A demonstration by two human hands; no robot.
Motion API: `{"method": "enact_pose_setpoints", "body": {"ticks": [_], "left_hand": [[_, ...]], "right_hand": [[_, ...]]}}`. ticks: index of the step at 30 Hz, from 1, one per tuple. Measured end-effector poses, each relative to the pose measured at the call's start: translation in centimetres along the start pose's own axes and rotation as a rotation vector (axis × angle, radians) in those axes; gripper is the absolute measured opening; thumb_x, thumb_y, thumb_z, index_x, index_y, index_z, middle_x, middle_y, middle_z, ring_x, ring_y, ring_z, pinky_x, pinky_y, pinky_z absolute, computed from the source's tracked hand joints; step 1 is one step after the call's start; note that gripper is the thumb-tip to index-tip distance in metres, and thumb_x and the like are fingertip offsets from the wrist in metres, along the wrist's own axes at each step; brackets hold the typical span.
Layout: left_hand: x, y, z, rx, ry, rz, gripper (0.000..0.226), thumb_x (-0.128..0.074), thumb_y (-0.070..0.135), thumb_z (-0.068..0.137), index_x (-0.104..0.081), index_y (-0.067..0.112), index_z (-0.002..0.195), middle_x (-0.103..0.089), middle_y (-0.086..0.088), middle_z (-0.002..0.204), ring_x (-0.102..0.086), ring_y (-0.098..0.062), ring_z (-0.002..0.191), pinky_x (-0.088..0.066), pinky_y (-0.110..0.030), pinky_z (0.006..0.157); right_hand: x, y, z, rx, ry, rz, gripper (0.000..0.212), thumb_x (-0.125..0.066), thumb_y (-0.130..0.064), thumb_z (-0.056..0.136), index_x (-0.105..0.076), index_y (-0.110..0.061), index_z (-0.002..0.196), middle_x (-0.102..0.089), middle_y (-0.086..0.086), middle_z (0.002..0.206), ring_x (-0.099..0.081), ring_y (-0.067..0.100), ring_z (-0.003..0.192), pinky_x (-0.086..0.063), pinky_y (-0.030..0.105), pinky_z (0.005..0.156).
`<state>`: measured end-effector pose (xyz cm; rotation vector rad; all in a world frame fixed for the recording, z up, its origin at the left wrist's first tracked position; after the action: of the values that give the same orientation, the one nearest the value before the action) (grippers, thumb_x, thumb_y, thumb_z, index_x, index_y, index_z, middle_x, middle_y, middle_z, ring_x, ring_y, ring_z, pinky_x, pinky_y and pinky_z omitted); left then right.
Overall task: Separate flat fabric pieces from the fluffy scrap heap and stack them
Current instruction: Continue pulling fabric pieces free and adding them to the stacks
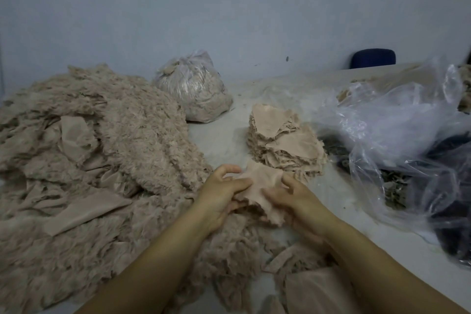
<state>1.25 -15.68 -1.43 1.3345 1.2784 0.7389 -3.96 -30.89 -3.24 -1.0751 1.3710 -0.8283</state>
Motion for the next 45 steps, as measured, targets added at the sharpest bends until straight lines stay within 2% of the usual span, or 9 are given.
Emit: {"method": "enact_pose_setpoints", "body": {"ticks": [7, 11, 14, 18, 24, 27, 33, 37, 45], "left_hand": [[-0.3, 1.4, 1.4, -0.482, 0.069, 0.611, 0.028, -0.05, -0.006, 0.091, -0.068, 0.006, 0.109, -0.059, 0.0, 0.114, -0.055, -0.007, 0.103, -0.038, 0.0, 0.084], [-1.3, -0.4, 2.8, -0.317, 0.043, 0.753, 0.042, -0.059, 0.008, 0.091, -0.052, 0.004, 0.132, -0.049, -0.003, 0.132, -0.048, -0.012, 0.118, -0.031, -0.007, 0.091], [-1.6, -2.2, 3.0, -0.109, -0.012, 0.72, 0.056, -0.064, 0.01, 0.089, -0.042, 0.002, 0.139, -0.052, -0.007, 0.116, -0.065, -0.021, 0.091, -0.051, -0.028, 0.085], [-1.3, -3.0, 3.0, -0.034, -0.036, 0.558, 0.068, -0.072, 0.016, 0.084, -0.038, 0.005, 0.142, -0.062, -0.02, 0.12, -0.068, -0.012, 0.06, -0.053, -0.023, 0.057], [-0.1, -2.3, 3.8, 0.056, 0.056, 0.688, 0.07, -0.063, 0.05, 0.084, -0.035, 0.018, 0.14, -0.044, -0.004, 0.141, -0.053, -0.025, 0.119, -0.046, -0.032, 0.091], [-0.6, -2.7, 4.1, 0.065, -0.101, 0.578, 0.013, -0.062, 0.019, 0.09, -0.057, 0.019, 0.102, -0.072, 0.012, 0.096, -0.067, -0.005, 0.082, -0.052, -0.021, 0.068], [-0.7, -2.1, 4.4, 0.164, -0.259, 0.422, 0.04, -0.066, -0.008, 0.081, -0.059, 0.009, 0.116, -0.068, -0.008, 0.102, -0.068, -0.02, 0.067, -0.053, -0.026, 0.057], [-1.1, -1.4, 4.1, 0.212, -0.356, 0.378, 0.04, -0.063, -0.017, 0.077, -0.065, 0.013, 0.104, -0.072, -0.008, 0.093, -0.07, -0.022, 0.077, -0.058, -0.03, 0.064], [-2.9, 0.2, 4.5, 0.259, -0.225, 0.057, 0.071, -0.077, 0.044, 0.065, -0.052, 0.016, 0.125, -0.061, -0.015, 0.118, -0.064, -0.03, 0.092, -0.058, -0.046, 0.072]], "right_hand": [[2.7, -3.6, 2.9, 0.225, 0.507, -0.107, 0.025, -0.076, -0.004, 0.077, -0.057, -0.014, 0.089, -0.065, 0.0, 0.066, -0.055, 0.01, 0.049, -0.045, 0.02, 0.043], [4.7, -2.8, 4.6, 0.209, 0.575, -0.298, 0.02, -0.077, -0.008, 0.078, -0.058, -0.012, 0.073, -0.058, 0.002, 0.059, -0.048, 0.013, 0.048, -0.042, 0.023, 0.046], [6.2, -0.8, 4.8, 0.154, 0.633, -0.398, 0.019, -0.079, -0.014, 0.075, -0.061, -0.01, 0.071, -0.058, 0.002, 0.058, -0.05, 0.016, 0.056, -0.043, 0.029, 0.057], [7.3, -0.1, 4.5, 0.178, 0.729, -0.547, 0.02, -0.082, -0.027, 0.073, -0.064, -0.018, 0.072, -0.062, -0.007, 0.063, -0.055, 0.008, 0.059, -0.04, 0.021, 0.057], [7.3, -0.2, 4.4, -0.03, 0.614, -0.74, 0.026, -0.07, -0.032, 0.083, -0.054, -0.015, 0.093, -0.062, 0.003, 0.09, -0.056, 0.018, 0.078, -0.043, 0.03, 0.068], [6.1, -0.9, 3.6, -0.26, 0.454, -0.606, 0.038, -0.075, -0.029, 0.082, -0.052, -0.011, 0.107, -0.065, 0.012, 0.101, -0.063, 0.02, 0.084, -0.05, 0.028, 0.065], [6.3, -2.9, 2.6, -0.425, 0.154, -0.472, 0.067, -0.063, -0.066, 0.062, -0.067, -0.017, 0.107, -0.073, 0.004, 0.099, -0.068, 0.019, 0.091, -0.054, 0.028, 0.07], [6.0, -2.9, 2.7, -0.371, 0.076, -0.392, 0.053, -0.07, -0.051, 0.066, -0.068, -0.015, 0.106, -0.075, 0.002, 0.097, -0.071, 0.016, 0.086, -0.055, 0.025, 0.068], [4.8, -3.9, 4.0, 0.02, 0.373, 0.225, 0.036, -0.066, -0.005, 0.084, -0.061, 0.004, 0.119, -0.07, 0.021, 0.106, -0.071, 0.029, 0.087, -0.059, 0.036, 0.062]]}}
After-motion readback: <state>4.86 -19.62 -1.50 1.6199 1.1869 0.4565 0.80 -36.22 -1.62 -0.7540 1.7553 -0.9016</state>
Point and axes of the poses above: each hand's wrist, its own z-axis towards the middle knuckle, its own x-axis out of the back of the hand, y = z × x, the point moved 1 cm from there along z, towards the middle knuckle
